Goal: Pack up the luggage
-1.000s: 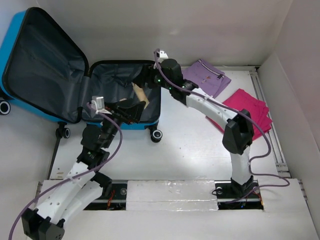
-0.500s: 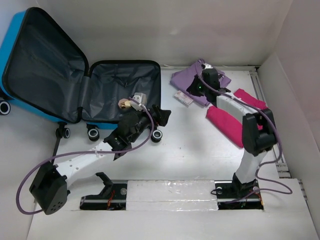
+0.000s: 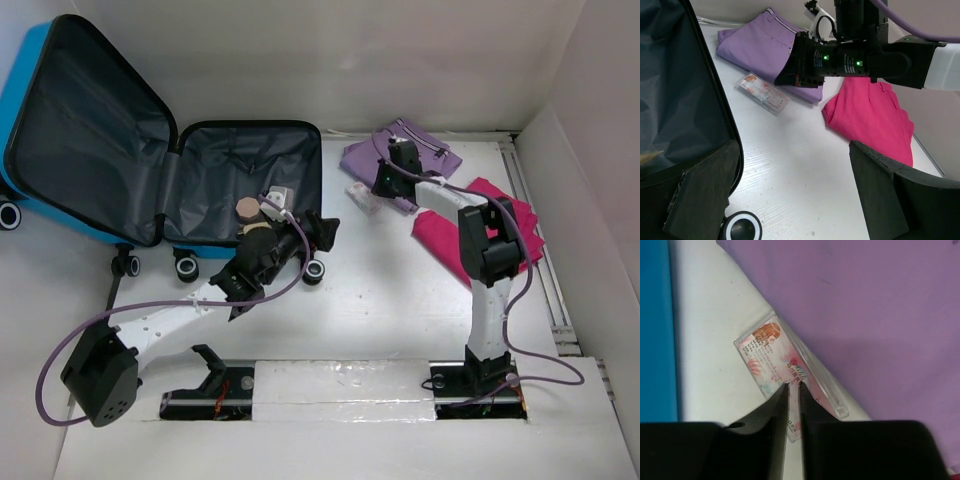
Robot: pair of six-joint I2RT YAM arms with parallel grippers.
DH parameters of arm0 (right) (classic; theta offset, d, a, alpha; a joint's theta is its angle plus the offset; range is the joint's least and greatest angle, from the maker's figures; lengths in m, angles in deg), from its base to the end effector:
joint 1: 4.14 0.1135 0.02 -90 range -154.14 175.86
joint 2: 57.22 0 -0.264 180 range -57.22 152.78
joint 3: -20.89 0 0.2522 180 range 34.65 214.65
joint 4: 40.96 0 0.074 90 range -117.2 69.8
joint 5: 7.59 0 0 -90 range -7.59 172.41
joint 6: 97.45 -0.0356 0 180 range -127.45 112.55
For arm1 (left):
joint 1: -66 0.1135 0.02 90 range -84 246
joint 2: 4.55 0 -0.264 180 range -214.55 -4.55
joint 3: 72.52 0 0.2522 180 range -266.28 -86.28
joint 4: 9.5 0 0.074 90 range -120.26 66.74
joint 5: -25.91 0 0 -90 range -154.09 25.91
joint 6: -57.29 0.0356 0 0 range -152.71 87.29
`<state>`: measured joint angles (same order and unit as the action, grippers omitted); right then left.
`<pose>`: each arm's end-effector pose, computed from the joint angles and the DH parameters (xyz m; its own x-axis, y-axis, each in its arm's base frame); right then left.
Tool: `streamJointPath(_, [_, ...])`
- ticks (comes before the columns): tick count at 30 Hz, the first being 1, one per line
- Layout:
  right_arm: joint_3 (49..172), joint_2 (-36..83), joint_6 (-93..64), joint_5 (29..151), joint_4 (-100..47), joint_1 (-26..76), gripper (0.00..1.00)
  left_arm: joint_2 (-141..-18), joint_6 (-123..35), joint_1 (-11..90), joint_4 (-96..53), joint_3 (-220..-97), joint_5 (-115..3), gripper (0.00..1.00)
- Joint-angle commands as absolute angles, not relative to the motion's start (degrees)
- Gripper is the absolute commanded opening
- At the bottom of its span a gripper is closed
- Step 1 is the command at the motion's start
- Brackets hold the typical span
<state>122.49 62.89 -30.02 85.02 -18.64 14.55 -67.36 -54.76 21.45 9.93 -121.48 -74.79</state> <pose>0.4490 0.1536 0.1902 -0.7073 0.1655 -0.6873 -0.0880 0.9440 0.3179 0.1847 -0.1726 0.2986 -0.1451 -0.3748 -0.9157 0.5429 0.7436 -0.3904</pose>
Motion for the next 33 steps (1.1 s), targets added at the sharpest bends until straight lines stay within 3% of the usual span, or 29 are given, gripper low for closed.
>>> streamJointPath(1, [125.27,63.80,-28.64,81.54,-16.57,14.05,0.20,-65.90,-53.63,21.44,13.65,-121.08,-74.55,0.88])
streamJointPath(4, [127.28,65.46,-28.63,81.53,-15.95,14.05,0.53,-65.90,-53.63,21.44,13.65,-121.08,-74.55,0.88])
streamJointPath(7, [128.96,66.61,-28.10,83.02,-13.05,14.05,0.65,-65.90,-53.63,21.44,13.65,-120.56,-74.02,0.88])
streamJointPath(14, [125.63,66.61,-27.58,88.37,-14.10,14.58,0.78,-65.37,-54.16,21.97,14.18,-120.03,-74.02,0.87])
streamJointPath(19, [121.15,62.93,-27.05,89.71,-15.59,16.06,0.78,-65.37,-54.16,22.50,13.65,-120.03,-74.02,0.87])
streamJointPath(31, [127.11,65.21,-25.29,65.90,-6.46,25.21,0.83,-64.23,-54.16,23.02,13.13,-119.51,-75.25,0.87])
streamJointPath(33, [127.11,65.82,-27.04,65.27,-5.93,25.73,0.76,-63.62,-54.16,23.02,13.13,-119.50,-75.86,0.87])
